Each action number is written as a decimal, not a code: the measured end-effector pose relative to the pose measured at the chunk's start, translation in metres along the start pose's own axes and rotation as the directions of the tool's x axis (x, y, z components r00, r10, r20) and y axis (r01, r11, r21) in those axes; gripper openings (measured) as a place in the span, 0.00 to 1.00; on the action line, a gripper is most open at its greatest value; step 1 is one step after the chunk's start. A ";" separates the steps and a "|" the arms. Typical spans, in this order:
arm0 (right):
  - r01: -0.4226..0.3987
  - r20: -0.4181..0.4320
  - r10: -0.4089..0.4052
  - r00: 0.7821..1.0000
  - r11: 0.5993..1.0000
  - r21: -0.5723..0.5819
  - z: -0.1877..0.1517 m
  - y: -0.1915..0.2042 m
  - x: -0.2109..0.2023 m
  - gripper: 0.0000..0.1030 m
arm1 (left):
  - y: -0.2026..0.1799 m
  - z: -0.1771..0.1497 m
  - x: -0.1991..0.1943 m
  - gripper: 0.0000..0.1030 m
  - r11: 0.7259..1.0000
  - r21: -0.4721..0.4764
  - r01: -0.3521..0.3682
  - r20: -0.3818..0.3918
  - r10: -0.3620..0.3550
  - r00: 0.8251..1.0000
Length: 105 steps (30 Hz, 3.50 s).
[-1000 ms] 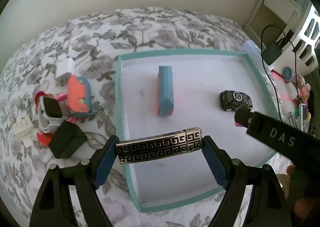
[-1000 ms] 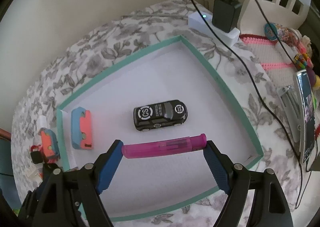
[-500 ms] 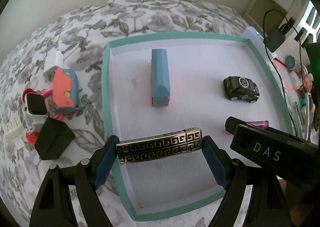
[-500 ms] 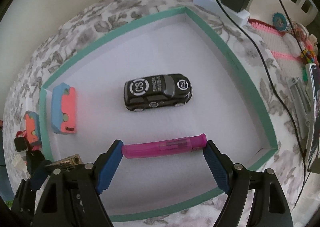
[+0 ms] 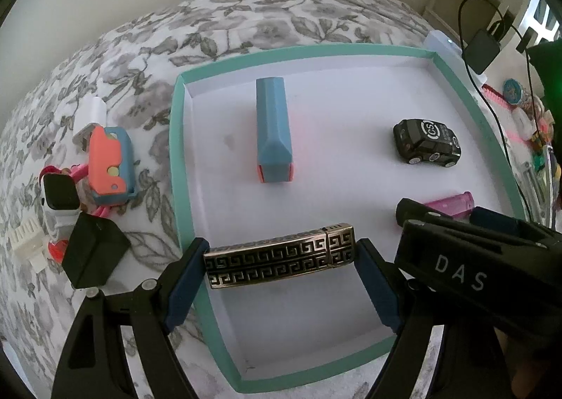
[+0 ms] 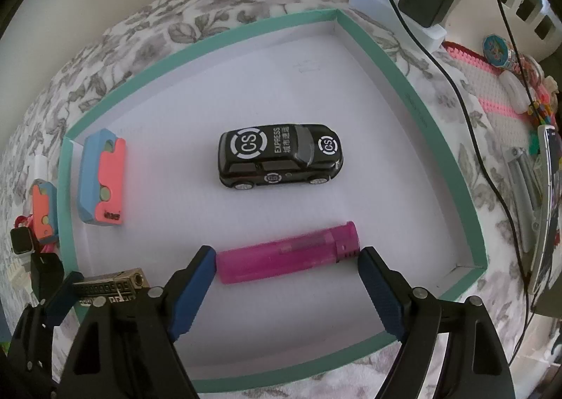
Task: Organize rigid objects
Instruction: 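Carry the pink tube in the right gripper while left gripper carries the patterned strip into the tray, then open the right gripper to drop the pink tube while left gripper releases the strip, then withdraw both tools from the tray back over the pile of items, then lower the right gripper onto the black charger and close it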
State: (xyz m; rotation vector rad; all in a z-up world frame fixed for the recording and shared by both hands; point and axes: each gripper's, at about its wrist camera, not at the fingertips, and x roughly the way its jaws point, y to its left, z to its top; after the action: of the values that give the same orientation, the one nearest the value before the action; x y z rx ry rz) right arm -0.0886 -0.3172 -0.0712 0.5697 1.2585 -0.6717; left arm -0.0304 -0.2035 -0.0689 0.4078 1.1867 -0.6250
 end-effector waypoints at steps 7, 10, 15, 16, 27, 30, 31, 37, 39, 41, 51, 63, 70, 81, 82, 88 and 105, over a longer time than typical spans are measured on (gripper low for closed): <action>-0.004 -0.001 0.004 1.000 1.000 0.026 0.001 -0.004 0.000 0.94 | 0.001 0.002 -0.006 0.82 1.000 0.000 0.007 0.022 -0.007 1.000; -0.004 0.019 0.003 1.000 0.999 0.035 0.002 -0.013 -0.010 0.99 | 0.000 0.004 -0.012 0.84 1.000 0.005 0.021 0.043 -0.021 0.999; 0.001 0.088 -0.005 0.996 0.999 0.049 0.005 -0.017 -0.028 1.00 | 0.000 0.007 -0.023 0.91 1.000 0.010 0.012 0.086 -0.013 0.996; 0.002 0.103 -0.008 0.995 0.999 0.052 0.006 -0.017 -0.031 1.00 | 0.001 0.008 -0.025 0.91 1.000 0.007 0.012 0.095 -0.013 0.995; -0.013 0.207 -0.010 0.978 0.994 0.111 0.011 -0.026 -0.057 1.00 | 0.027 0.020 -0.038 0.92 0.997 -0.078 0.013 0.121 -0.003 0.993; -0.016 0.206 -0.011 0.978 0.991 0.129 0.011 -0.029 -0.056 1.00 | 0.038 0.021 -0.040 0.92 0.994 -0.113 0.011 0.122 0.003 0.993; -0.016 0.206 -0.012 0.979 0.991 0.134 0.011 -0.029 -0.055 1.00 | 0.041 0.022 -0.040 0.92 0.992 -0.125 0.011 0.122 0.005 0.993; -0.025 0.208 -0.005 0.978 0.990 0.139 0.011 -0.030 -0.055 1.00 | 0.076 0.023 -0.044 0.92 0.971 -0.241 0.005 0.116 0.024 0.993; -0.028 0.207 0.001 0.978 0.991 0.127 0.011 -0.026 -0.054 1.00 | 0.090 0.024 -0.047 0.92 0.959 -0.283 -0.004 0.119 0.039 0.992; -0.033 0.206 0.009 0.979 0.993 0.114 0.010 -0.021 -0.054 1.00 | 0.104 0.024 -0.052 0.92 0.945 -0.326 -0.017 0.126 0.062 0.990; -0.081 0.217 0.079 0.973 0.997 -0.002 0.007 0.022 -0.061 1.00 | 0.180 0.012 -0.075 0.92 0.847 -0.520 -0.109 0.102 0.188 0.977; -0.172 0.201 0.197 0.960 0.976 -0.136 0.001 0.083 -0.069 1.00 | 0.242 -0.010 -0.083 0.92 0.756 -0.632 -0.172 0.025 0.242 0.970; -0.190 0.173 0.237 0.956 0.949 -0.250 -0.007 0.125 -0.067 1.00 | 0.266 -0.022 -0.074 0.92 0.716 -0.677 -0.168 -0.019 0.212 0.977; -0.206 0.079 0.266 0.961 0.874 -0.440 -0.028 0.196 -0.046 1.00 | 0.274 -0.030 -0.052 0.92 0.709 -0.681 -0.183 -0.089 0.167 0.982; -0.206 0.073 0.266 0.961 0.869 -0.450 -0.030 0.200 -0.045 1.00 | 0.275 -0.031 -0.050 0.92 0.708 -0.681 -0.186 -0.097 0.165 0.982; -0.186 0.045 0.247 0.968 0.824 -0.535 -0.043 0.226 -0.034 1.00 | 0.282 -0.039 -0.040 0.92 0.685 -0.696 -0.217 -0.140 0.167 0.976; -0.136 0.009 0.186 0.983 0.753 -0.644 -0.067 0.249 -0.006 0.99 | 0.292 -0.051 -0.019 0.92 0.681 -0.687 -0.253 -0.206 0.152 0.967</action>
State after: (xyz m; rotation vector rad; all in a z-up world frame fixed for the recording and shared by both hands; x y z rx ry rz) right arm 0.0477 -0.0987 -0.0741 0.0720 1.2574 -0.0804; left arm 0.1158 0.0550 -0.0761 -0.0915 1.3877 0.0948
